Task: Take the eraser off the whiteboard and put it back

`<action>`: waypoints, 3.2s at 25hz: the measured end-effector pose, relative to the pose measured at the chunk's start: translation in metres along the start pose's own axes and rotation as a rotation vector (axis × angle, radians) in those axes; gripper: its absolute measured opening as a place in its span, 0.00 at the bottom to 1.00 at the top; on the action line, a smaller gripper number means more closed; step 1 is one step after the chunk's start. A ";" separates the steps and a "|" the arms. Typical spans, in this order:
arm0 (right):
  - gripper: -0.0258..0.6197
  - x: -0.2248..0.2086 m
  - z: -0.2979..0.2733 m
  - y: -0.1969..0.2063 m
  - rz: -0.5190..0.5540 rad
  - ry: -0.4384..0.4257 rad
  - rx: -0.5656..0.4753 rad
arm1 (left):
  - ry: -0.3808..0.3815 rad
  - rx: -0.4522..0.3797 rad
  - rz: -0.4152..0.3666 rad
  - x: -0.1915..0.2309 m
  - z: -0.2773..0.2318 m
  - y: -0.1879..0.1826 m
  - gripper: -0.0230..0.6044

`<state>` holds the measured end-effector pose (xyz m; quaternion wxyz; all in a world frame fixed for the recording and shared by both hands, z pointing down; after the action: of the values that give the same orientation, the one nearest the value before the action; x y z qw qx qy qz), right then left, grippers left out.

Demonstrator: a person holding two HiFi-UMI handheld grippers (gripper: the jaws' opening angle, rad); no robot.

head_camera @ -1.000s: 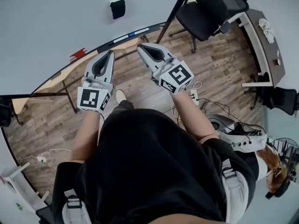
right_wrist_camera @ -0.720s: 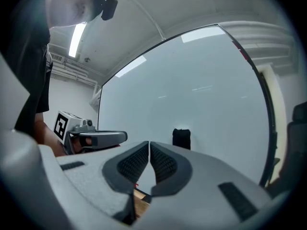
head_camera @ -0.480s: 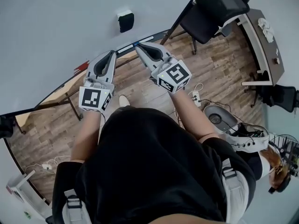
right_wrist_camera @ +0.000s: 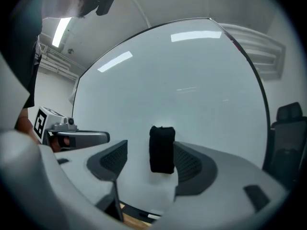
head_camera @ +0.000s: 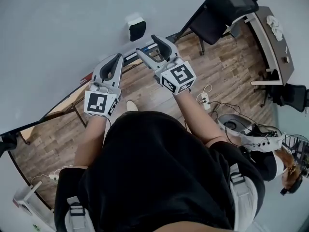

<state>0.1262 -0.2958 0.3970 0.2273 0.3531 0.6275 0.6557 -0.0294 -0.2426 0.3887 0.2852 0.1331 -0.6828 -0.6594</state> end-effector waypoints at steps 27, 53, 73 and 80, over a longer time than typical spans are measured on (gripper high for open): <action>0.61 -0.018 -0.066 0.024 0.010 0.210 0.075 | 0.089 0.039 0.024 0.043 -0.014 0.007 0.03; 0.39 -0.006 -0.045 0.015 0.006 0.187 0.053 | 0.073 0.028 0.031 0.032 -0.001 0.011 0.03; 0.39 0.009 0.065 0.000 0.029 -0.034 0.014 | -0.099 -0.013 -0.022 -0.076 0.038 0.017 0.03; 0.39 0.024 0.102 -0.003 0.047 -0.110 -0.009 | -0.156 -0.032 -0.045 -0.113 0.057 0.020 0.03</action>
<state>0.1864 -0.2100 0.3946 0.2474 0.4021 0.6025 0.6434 0.0328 -0.1302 0.3854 0.2184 0.0923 -0.6891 -0.6848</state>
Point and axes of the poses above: the fingertips, and each gripper's own axes: z backward along the fingers, x to its left, y out of its underside, the point moved 6 cm from there along z, backward along the fingers, and after that the axes turned 13 degrees about z, right-handed, at the moved point
